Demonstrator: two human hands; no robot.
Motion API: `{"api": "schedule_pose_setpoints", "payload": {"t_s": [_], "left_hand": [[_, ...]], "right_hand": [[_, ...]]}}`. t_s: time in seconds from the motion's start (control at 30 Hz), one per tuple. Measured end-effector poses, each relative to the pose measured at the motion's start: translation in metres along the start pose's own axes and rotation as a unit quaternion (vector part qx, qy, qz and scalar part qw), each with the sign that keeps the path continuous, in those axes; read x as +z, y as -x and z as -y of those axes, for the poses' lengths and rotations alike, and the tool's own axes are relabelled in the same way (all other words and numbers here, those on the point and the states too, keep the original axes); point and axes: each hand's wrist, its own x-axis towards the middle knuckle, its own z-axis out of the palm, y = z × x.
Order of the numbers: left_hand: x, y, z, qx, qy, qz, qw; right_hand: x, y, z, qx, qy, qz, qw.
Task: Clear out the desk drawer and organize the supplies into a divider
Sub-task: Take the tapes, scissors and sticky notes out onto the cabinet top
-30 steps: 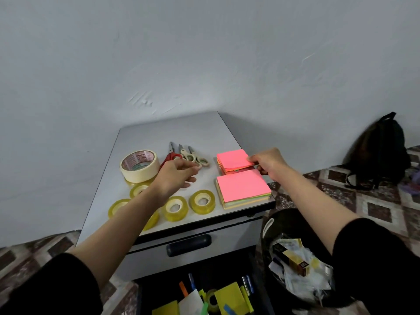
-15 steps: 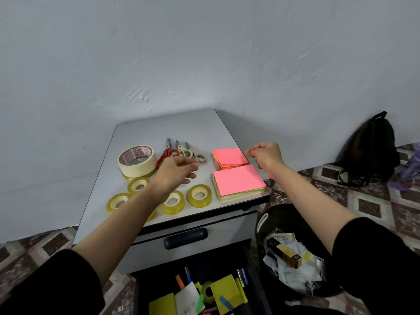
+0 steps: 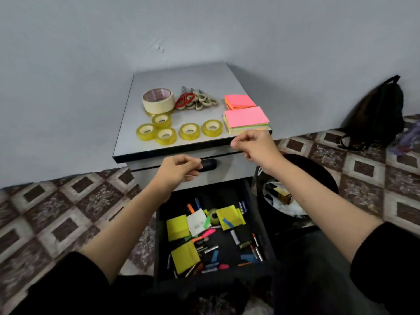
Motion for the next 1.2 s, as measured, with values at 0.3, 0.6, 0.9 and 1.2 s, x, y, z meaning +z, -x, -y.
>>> {"api": "schedule_pose_setpoints", "payload": {"t_s": [0.3,0.6,0.9,1.2], "left_hand": [[-0.018,0.06,0.121,-0.147,-0.065,0.008,0.987],[-0.028,0.061,0.186,-0.208,-0.164,0.04,0.963],[-0.008,0.029,0.238,-0.2,-0.359,0.13,0.902],[-0.003,0.009,0.279,-0.215,-0.457,0.129,0.853]], "right_hand": [[0.042,0.065,-0.111,0.069,0.094,0.047,0.992],[0.068,0.083,-0.174,0.135,0.169,0.096,0.972],[0.086,0.049,-0.223,0.167,0.383,0.147,0.896],[0.083,-0.02,-0.249,0.137,0.478,0.181,0.849]]}}
